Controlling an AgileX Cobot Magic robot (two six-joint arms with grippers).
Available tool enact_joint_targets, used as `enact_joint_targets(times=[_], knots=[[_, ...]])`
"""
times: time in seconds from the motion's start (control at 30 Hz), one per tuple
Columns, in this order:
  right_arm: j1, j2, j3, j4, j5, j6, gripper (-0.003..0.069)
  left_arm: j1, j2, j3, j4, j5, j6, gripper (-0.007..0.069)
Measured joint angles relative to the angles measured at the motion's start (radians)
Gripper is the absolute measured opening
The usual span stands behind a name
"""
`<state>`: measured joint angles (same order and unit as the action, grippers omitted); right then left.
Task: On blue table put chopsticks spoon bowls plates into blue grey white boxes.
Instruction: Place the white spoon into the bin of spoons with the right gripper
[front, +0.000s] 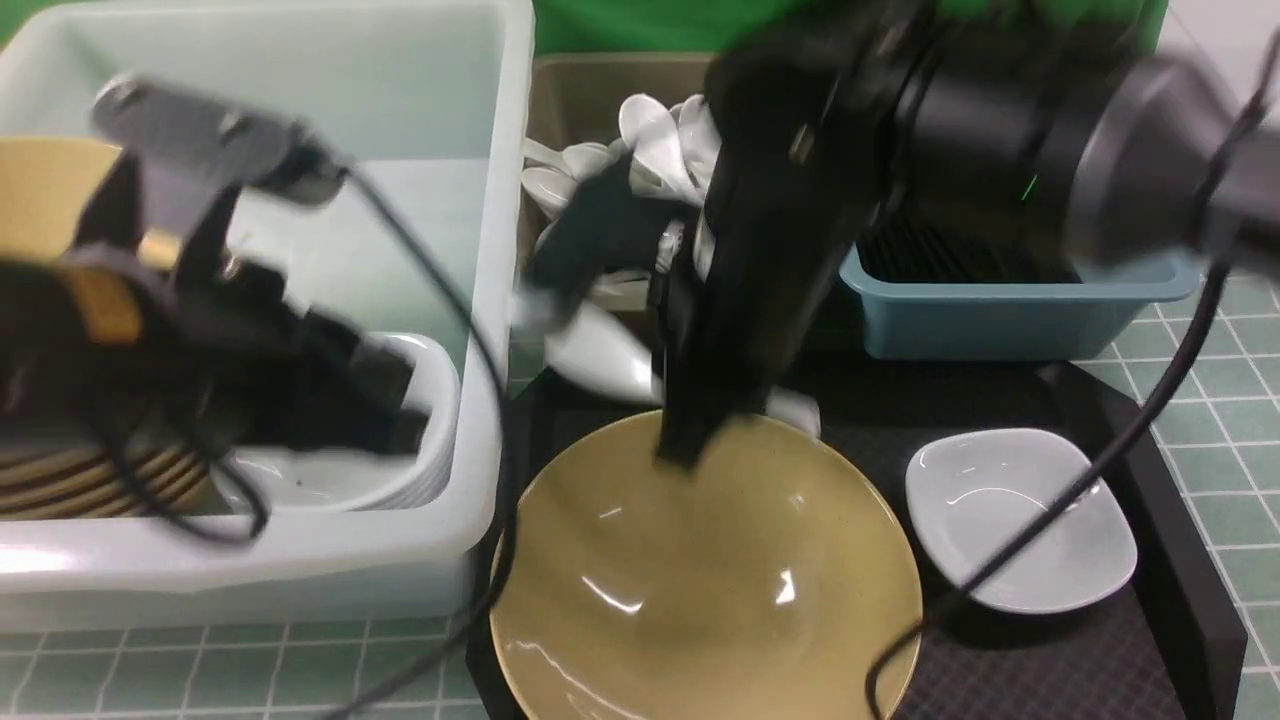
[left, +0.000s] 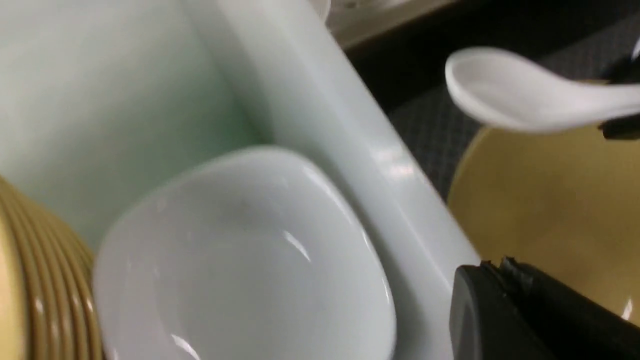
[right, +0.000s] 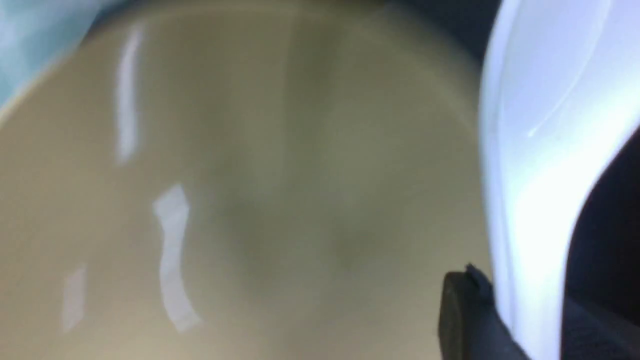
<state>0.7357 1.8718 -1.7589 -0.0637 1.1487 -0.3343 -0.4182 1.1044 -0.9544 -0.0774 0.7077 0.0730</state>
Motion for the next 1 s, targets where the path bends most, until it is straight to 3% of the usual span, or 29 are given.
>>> enact_joint_targets(times=[0.17, 0.27, 0.53, 0.63, 0.73, 0.8, 0.9, 1.0], knots=[[-0.095, 0.009, -0.117, -0.002, -0.133, 0.057, 0.0155, 0.096, 0.106, -0.187, -0.017, 0.007, 0.059, -0.0014], [-0.153, 0.045, -0.158, -0.004, -0.324, 0.137, 0.0155, 0.163, 0.162, -0.297, -0.044, 0.007, 0.107, -0.0014], [-0.223, 0.185, -0.160, -0.004, -0.721, 0.263, 0.0172, 0.175, 0.193, -0.323, -0.087, 0.064, 0.123, -0.0014], [-0.239, 0.231, -0.160, -0.004, -0.805, 0.309, 0.0331, 0.175, 0.217, -0.323, -0.124, 0.117, 0.140, -0.0014], [-0.245, 0.238, -0.164, -0.004, -0.776, 0.314, 0.0451, 0.175, 0.240, -0.323, -0.168, 0.144, 0.178, -0.0008], [-0.245, 0.230, -0.183, -0.004, -0.674, 0.315, 0.0551, 0.172, 0.255, -0.323, -0.204, 0.157, 0.222, 0.0004], [-0.245, 0.200, -0.234, -0.003, -0.473, 0.303, 0.0614, 0.137, 0.281, -0.324, -0.274, 0.171, 0.308, 0.0051], [-0.245, 0.159, -0.280, -0.003, -0.320, 0.261, 0.0614, 0.077, 0.318, -0.343, -0.288, 0.204, 0.345, 0.0126]])
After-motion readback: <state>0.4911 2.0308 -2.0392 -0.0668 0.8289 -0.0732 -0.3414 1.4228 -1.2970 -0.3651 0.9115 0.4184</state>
